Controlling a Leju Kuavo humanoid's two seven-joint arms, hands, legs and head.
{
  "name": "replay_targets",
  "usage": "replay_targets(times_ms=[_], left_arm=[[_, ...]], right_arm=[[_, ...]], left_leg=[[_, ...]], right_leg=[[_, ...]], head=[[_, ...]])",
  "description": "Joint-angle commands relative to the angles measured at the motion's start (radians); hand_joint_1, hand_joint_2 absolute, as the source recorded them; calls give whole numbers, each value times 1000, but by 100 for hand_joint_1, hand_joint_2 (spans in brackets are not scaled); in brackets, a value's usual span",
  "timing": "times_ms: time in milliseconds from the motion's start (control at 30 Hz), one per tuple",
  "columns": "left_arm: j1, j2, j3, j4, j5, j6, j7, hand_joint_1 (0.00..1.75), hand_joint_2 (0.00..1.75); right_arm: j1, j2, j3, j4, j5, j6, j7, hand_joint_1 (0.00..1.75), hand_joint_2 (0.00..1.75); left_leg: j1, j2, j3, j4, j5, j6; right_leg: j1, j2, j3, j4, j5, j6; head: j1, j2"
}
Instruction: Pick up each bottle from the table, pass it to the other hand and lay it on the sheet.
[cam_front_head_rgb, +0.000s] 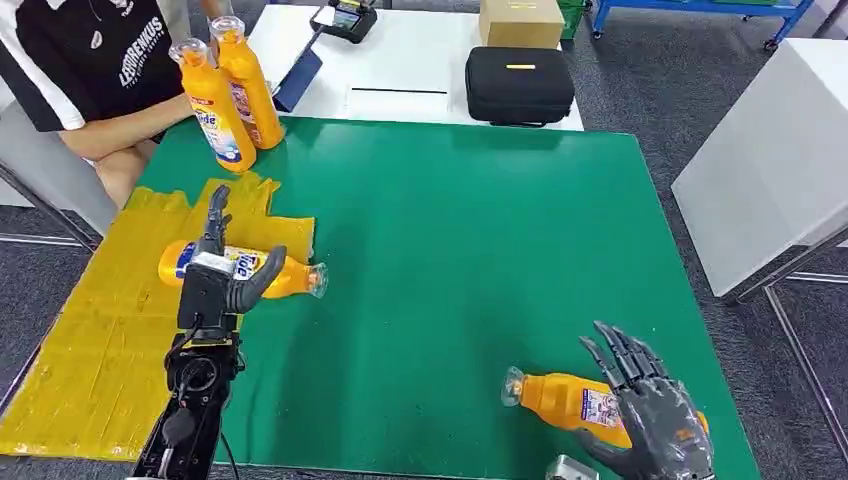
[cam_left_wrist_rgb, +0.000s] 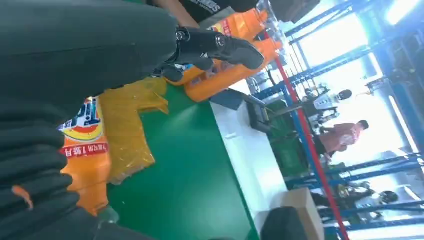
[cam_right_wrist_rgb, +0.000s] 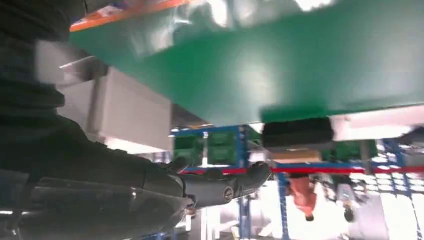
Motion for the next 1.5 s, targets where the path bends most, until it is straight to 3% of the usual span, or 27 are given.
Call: replay_targets(times_ms=[33,400,600,667,967,1100,1300,1400,1433,1467,1500], left_arm=[[-25,8,-9,17,41,-21,0,0,175],[-49,17,-17,58,75,-17,-9,0,175],[-54,15,-16,60,80,-19,-5,0,175],[-53,15,-17,58,80,-18,-2,0,175],[-57,18,-20,78,81,-12,2,0,175],[-64,21,-23,97,89,-9,2,0,175],[-68,28,-27,112,101,-4,3,0,175],[-68,28,-27,112,101,-4,3,0,175],[-71,29,-29,116,103,-5,3,0,175],[-74,29,-30,121,106,-7,4,0,175],[-83,30,-32,132,110,-9,5,0,175]], right_arm=[[-33,148,-179,122,103,61,-54,0,175],[-76,190,-224,255,222,99,-82,0,175],[-96,216,-238,299,275,117,-72,0,175],[-111,222,-233,337,300,108,-68,0,175],[-169,187,-214,483,307,97,-48,0,175],[-143,184,-219,490,325,135,-16,0,175],[-135,167,-237,521,328,188,-8,0,175],[-135,167,-237,521,328,188,-8,0,175],[-139,162,-237,531,328,201,-5,0,175],[-138,155,-234,536,327,208,-5,65,175],[-140,139,-235,554,320,222,-5,143,175]], left_leg=[[1,-1,8,-2,-2,-2],[1,0,3,-1,-1,-1],[1,1,12,-1,-5,-3],[1,0,9,-2,-3,-3],[1,1,5,-2,-1,-2],[1,1,9,-2,-3,-2],[1,1,4,-1,-1,-1],[1,1,5,-1,-1,-1],[1,1,12,-1,-4,-3],[1,1,10,-1,-3,-2],[1,1,10,-1,-3,-2]], right_leg=[[1,-2,8,-2,-3,-2],[1,-1,3,-2,0,-1],[1,-2,12,-2,-4,-3],[2,-2,9,-2,-3,-2],[1,0,5,-2,-1,-1],[2,-1,10,-2,-3,-2],[1,-1,4,-2,-1,-1],[1,-1,5,-2,-1,-1],[1,-3,12,-2,-4,-3],[2,-3,10,-2,-3,-2],[2,-2,10,-2,-3,-2]], head=[[0,0],[0,0],[0,0],[0,0],[0,0],[0,0],[0,0],[0,0],[0,0],[0,0],[0,0]])
